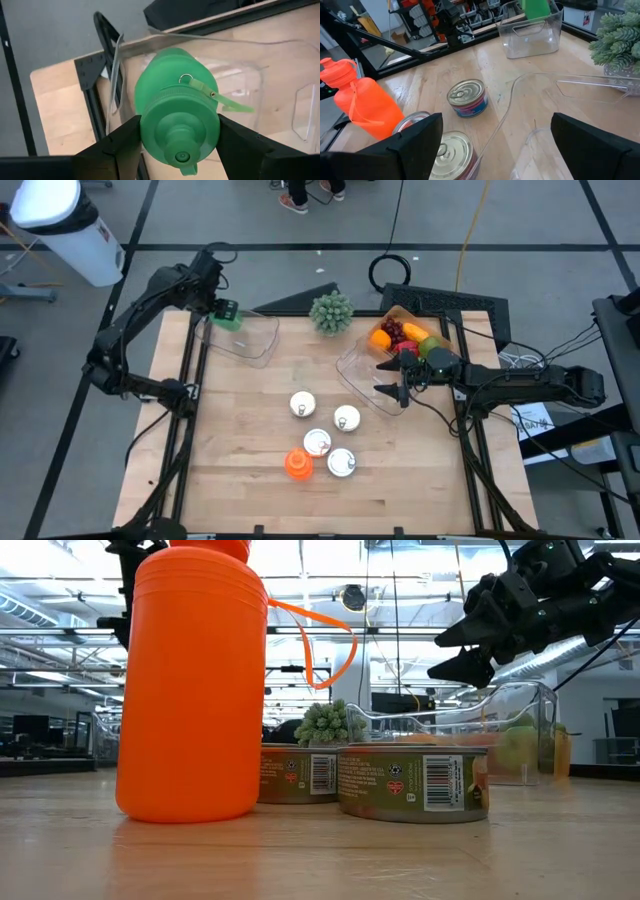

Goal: Pick & Place Food Item
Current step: Put the green tumbler into the left transparent bin

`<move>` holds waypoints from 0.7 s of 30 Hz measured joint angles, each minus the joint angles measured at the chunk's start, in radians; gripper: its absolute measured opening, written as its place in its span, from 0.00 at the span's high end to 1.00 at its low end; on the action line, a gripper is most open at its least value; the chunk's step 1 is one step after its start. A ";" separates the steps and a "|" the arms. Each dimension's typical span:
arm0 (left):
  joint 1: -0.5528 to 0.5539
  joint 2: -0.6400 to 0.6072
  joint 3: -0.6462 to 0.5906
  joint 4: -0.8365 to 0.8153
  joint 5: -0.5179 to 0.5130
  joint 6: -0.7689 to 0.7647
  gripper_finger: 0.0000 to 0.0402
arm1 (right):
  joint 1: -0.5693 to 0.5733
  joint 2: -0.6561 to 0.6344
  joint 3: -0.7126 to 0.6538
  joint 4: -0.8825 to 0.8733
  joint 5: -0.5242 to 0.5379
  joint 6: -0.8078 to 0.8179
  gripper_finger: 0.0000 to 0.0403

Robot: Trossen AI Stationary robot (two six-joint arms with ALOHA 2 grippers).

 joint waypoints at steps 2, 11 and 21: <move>0.000 0.002 0.000 -0.021 0.001 -0.010 0.44 | 0.000 0.000 0.000 0.000 0.000 0.000 0.12; -0.003 0.084 0.000 -0.030 -0.036 -0.054 0.44 | 0.000 0.000 0.000 0.000 0.000 0.000 0.12; 0.023 0.153 0.003 -0.008 -0.047 -0.054 0.43 | 0.000 0.000 0.000 -0.001 0.000 0.000 0.12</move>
